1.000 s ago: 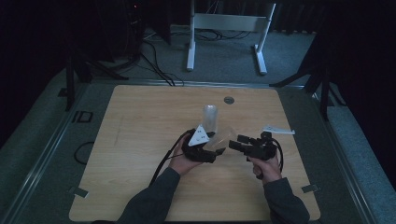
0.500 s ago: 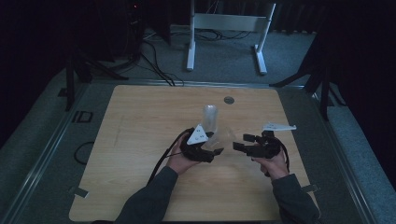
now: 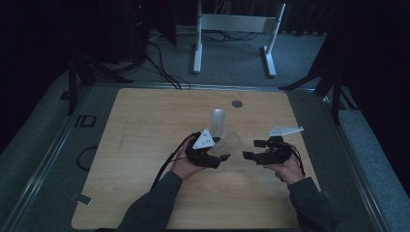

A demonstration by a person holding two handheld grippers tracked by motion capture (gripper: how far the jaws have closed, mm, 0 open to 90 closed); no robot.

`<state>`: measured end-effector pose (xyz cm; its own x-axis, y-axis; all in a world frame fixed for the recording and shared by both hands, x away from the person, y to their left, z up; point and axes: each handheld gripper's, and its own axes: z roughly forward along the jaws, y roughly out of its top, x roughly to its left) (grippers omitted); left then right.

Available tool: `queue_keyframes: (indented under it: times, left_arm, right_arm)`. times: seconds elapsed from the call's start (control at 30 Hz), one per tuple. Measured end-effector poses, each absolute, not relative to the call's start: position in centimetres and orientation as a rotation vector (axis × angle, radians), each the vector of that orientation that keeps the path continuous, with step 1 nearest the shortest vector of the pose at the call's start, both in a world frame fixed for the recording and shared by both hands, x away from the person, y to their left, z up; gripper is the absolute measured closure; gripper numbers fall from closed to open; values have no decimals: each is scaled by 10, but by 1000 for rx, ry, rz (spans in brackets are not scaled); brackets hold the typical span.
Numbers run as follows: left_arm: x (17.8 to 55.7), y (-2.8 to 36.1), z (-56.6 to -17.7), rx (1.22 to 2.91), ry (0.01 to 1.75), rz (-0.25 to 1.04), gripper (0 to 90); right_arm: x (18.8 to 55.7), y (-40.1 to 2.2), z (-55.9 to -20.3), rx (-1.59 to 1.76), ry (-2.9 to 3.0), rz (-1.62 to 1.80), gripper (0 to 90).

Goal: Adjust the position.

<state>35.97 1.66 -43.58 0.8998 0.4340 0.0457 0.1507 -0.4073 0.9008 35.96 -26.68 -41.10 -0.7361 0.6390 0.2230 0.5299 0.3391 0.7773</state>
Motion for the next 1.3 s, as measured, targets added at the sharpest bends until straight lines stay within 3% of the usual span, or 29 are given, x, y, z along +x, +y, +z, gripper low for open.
queue_keyframes:
  times: [1.3]
  left_arm:
    - [361, 14, -441, 2087, 358, 276, 295]
  right_arm:
    - [362, -237, -385, 604, 2717, 742, 321]
